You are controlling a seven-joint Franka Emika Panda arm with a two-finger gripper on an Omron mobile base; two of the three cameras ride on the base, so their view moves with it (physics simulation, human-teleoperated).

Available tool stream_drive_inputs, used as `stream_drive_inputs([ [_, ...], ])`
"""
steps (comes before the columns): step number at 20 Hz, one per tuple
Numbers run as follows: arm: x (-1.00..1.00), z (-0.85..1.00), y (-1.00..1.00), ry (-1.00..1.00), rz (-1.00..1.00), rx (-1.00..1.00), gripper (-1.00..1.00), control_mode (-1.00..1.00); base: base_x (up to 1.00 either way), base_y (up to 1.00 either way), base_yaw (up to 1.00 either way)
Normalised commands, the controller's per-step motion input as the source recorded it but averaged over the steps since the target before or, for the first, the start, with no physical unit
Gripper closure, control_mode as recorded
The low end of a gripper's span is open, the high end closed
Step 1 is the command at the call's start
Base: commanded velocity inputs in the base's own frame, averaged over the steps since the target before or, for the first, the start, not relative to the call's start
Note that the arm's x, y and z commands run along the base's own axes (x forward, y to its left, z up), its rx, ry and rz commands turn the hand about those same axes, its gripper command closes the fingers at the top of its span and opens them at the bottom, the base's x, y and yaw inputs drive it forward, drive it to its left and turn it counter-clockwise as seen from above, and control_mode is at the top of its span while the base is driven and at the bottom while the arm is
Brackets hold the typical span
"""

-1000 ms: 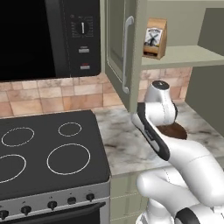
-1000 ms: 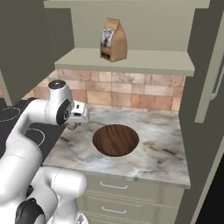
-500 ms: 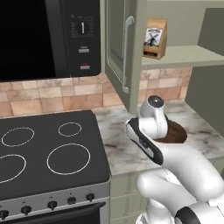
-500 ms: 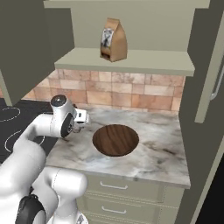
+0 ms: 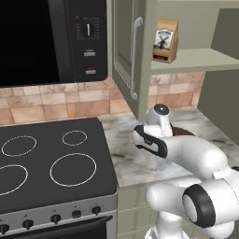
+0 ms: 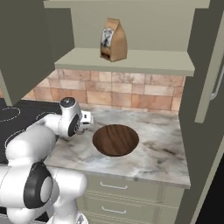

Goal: Pick the egg and butter from the fridge and place them by the bowl for mixing.

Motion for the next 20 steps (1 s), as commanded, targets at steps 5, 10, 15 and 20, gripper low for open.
stream_drive_inputs([
  [5,0.12,-0.25,0.0,0.0,0.13,-0.08,1.0,-1.0,0.0,0.0,0.0],
  [10,0.18,-0.21,0.03,0.0,0.06,-0.1,1.0,-1.0,0.0,0.0,0.0],
  [15,0.22,-0.17,0.0,0.0,0.07,-0.05,1.0,-1.0,0.0,0.0,0.0],
  [20,0.12,-0.2,0.0,0.03,0.11,0.0,1.0,-1.0,0.0,0.0,0.0],
])
